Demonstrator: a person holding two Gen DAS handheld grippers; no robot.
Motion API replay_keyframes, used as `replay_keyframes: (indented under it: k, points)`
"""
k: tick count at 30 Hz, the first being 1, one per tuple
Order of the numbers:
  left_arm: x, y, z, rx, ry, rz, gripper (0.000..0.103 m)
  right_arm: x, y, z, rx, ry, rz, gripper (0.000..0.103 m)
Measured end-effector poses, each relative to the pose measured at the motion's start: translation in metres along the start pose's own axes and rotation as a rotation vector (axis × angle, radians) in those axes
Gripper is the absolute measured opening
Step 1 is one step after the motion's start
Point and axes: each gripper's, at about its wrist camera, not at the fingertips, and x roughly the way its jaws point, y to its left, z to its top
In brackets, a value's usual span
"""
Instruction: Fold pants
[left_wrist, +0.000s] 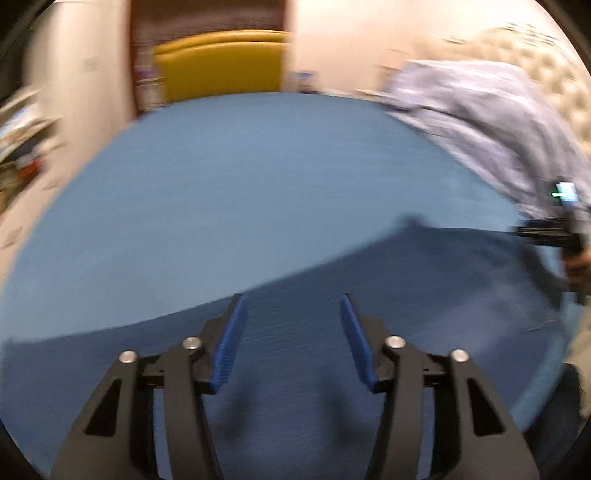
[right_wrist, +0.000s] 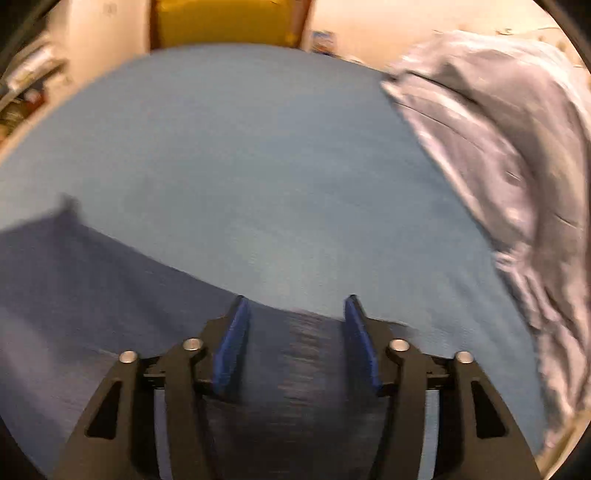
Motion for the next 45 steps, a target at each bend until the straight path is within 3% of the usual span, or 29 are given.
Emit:
replay_keyframes:
  k: [3,7,10,12,13,15,16,18,21,23,25,28,30,32,33,35,38,39,40,45]
  points:
    - [0.042,-0.087,0.028,0.093,0.024,-0.104,0.029,0.018,-0.025,-0.009,0.092,0.002,0.088,0.047]
    - [0.102,-0.177,0.054,0.192,0.095,-0.190,0.025,0.031,-0.015,-0.009,0.066,-0.034,0.028,0.047]
    - [0.154,-0.218,0.057,0.193,0.171,-0.210,0.026,0.031,-0.020,-0.006,0.133,-0.034,0.084,0.048]
    - [0.198,-0.239,0.052,0.200,0.289,-0.176,0.026,0.025,-0.033,-0.009,0.155,-0.039,0.113,0.048]
    - [0.203,-0.243,0.051,0.209,0.283,-0.159,0.026,0.015,-0.038,-0.009,0.172,-0.053,0.135,0.049]
    - [0.186,-0.242,0.051,0.184,0.239,-0.192,0.028,-0.021,-0.054,-0.017,0.198,-0.130,0.155,0.057]
    - [0.168,-0.239,0.048,0.150,0.211,-0.230,0.039,-0.035,-0.062,-0.024,0.216,-0.153,0.139,0.065]
    - [0.136,-0.237,0.036,0.122,0.158,-0.255,0.057,-0.058,-0.079,-0.051,0.269,-0.147,0.124,0.066]
    - [0.081,-0.255,-0.010,0.139,0.096,-0.321,0.057,-0.070,-0.099,-0.096,0.373,-0.088,0.127,0.066]
    - [0.061,-0.275,-0.047,0.206,0.083,-0.315,0.057,-0.068,-0.118,-0.137,0.531,-0.016,0.198,0.066]
    - [0.053,-0.302,-0.083,0.308,0.074,-0.271,0.054,-0.064,-0.128,-0.164,0.645,0.001,0.240,0.065]
    - [0.040,-0.321,-0.109,0.457,0.058,-0.208,0.049,-0.052,-0.135,-0.188,0.777,0.040,0.326,0.054]
    - [0.042,-0.337,-0.113,0.523,0.035,-0.177,0.049,-0.052,-0.136,-0.194,0.829,0.021,0.417,0.050]
    - [0.049,-0.345,-0.109,0.549,0.040,-0.167,0.049,-0.050,-0.134,-0.197,0.852,0.018,0.464,0.040]
    - [0.057,-0.352,-0.111,0.572,0.059,-0.162,0.049,-0.047,-0.134,-0.197,0.862,0.020,0.482,0.040]
    - [0.067,-0.352,-0.115,0.605,0.077,-0.121,0.041,-0.044,-0.134,-0.197,0.881,0.025,0.488,0.039]
    - [0.067,-0.354,-0.111,0.585,0.065,-0.129,0.024,-0.037,-0.139,-0.191,0.868,0.029,0.467,0.039]
    - [0.063,-0.355,-0.110,0.587,0.058,-0.135,0.016,-0.037,-0.140,-0.189,0.854,0.025,0.460,0.034]
    - [0.060,-0.357,-0.109,0.597,0.050,-0.138,0.001,-0.040,-0.138,-0.186,0.822,0.018,0.448,0.021]
    - [0.055,-0.356,-0.109,0.602,0.045,-0.125,0.001,-0.059,-0.128,-0.175,0.728,-0.005,0.357,0.015]
